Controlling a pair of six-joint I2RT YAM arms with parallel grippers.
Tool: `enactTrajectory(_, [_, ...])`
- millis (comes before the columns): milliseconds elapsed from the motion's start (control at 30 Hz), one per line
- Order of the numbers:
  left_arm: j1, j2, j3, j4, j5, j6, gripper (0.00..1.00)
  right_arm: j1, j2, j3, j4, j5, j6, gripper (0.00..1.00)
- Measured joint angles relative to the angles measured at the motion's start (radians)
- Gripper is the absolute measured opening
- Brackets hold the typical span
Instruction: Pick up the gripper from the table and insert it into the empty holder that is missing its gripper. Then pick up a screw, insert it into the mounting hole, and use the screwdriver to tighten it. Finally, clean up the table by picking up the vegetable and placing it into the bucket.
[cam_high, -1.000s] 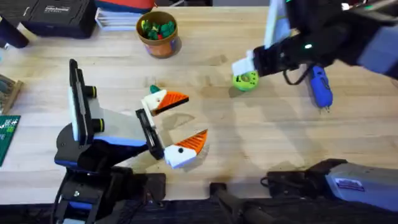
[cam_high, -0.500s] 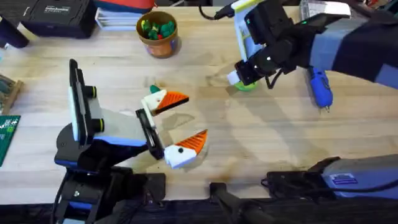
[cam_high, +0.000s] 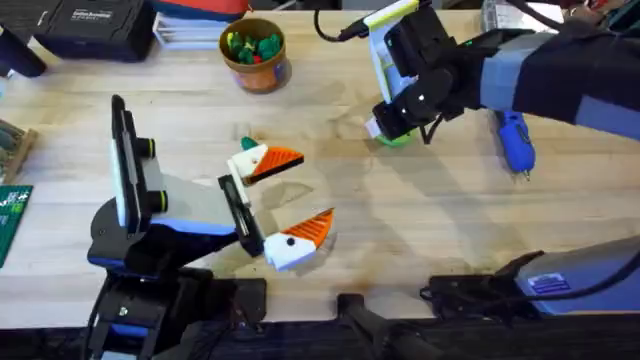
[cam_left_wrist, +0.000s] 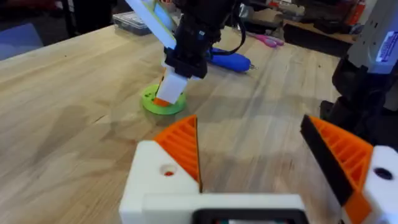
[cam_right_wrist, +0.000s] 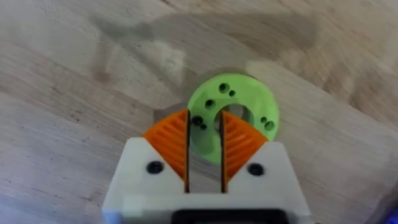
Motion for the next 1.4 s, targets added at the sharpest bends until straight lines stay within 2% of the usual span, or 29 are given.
enactTrajectory(433, [0.000,0.000,0.000,0.000,0.000,0.000,0.985,0.013,0.017,0.000,0.005,0.000,0.000,0.183])
enactTrajectory(533, [0.000,0.000,0.000,0.000,0.000,0.000,0.985,0.013,0.021,0.007,0.007,0.001,0.000,0.133])
enactTrajectory(600, [0.000,0.000,0.000,0.000,0.000,0.000,0.985,0.014,0.022,0.008,0.009,0.002,0.000,0.048])
enactTrajectory(667, [0.000,0.000,0.000,0.000,0.000,0.000,0.985,0.014,0.022,0.009,0.013,0.004,0.000,0.010])
enactTrajectory(1100, [0.000,0.000,0.000,0.000,0.000,0.000,0.985,0.014,0.011,0.014,0.001,0.002,0.000,0.007])
enactTrajectory(1400, [0.000,0.000,0.000,0.000,0.000,0.000,0.985,0.018,-0.145,0.098,-0.153,0.000,0.004,0.007])
